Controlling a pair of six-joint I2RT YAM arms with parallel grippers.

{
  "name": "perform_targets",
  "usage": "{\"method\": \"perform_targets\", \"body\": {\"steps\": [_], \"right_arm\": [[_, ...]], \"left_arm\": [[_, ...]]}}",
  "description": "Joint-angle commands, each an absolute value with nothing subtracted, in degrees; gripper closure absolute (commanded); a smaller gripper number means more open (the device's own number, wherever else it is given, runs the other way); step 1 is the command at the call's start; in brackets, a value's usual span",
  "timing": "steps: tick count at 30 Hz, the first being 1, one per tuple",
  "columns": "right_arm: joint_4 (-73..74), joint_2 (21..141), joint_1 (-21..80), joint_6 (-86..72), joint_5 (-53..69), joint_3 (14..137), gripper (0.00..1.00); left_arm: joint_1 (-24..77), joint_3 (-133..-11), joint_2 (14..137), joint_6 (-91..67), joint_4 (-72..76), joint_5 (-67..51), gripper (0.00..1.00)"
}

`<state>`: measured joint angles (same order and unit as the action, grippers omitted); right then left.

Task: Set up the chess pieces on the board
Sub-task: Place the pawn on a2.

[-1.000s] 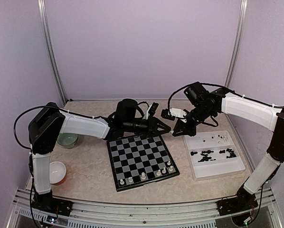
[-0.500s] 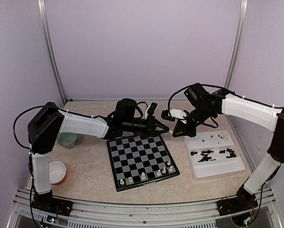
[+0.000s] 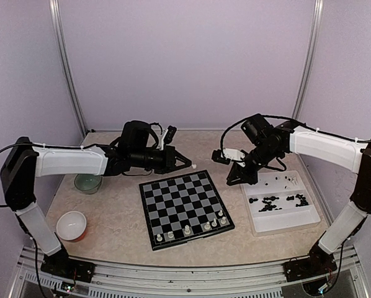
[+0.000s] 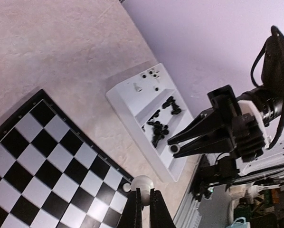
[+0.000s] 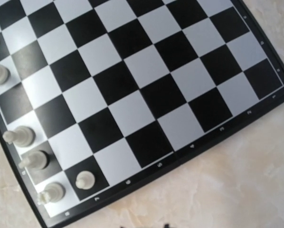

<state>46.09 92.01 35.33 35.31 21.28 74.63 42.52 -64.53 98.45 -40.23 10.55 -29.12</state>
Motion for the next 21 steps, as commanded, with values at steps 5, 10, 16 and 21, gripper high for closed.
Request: {"method": "perform_targets", "body": {"steps": [5,10,16,21], "right_arm": [[47.0,90.9,34.8,35.4,21.5,74.0,0.97],[47.3,90.9,34.6,35.5,21.1,74.2,0.97],[47.8,91.0,34.6,35.3,20.8,74.4,0.97],[47.8,90.8,34.6,35.3,20.5,74.4,0.97]], "left_arm": [[48.0,-64.0,87.9,-21.9,-27.4,-11.7,1.00],[51.8,-61.3,87.4,-21.1,-34.5,-9.1,1.00],[54.3,-60.3,90.3,-20.0,-38.2,-6.6,1.00],[55.2,-59.4,91.5,-20.2,-37.5,-7.2,1.00]]}}
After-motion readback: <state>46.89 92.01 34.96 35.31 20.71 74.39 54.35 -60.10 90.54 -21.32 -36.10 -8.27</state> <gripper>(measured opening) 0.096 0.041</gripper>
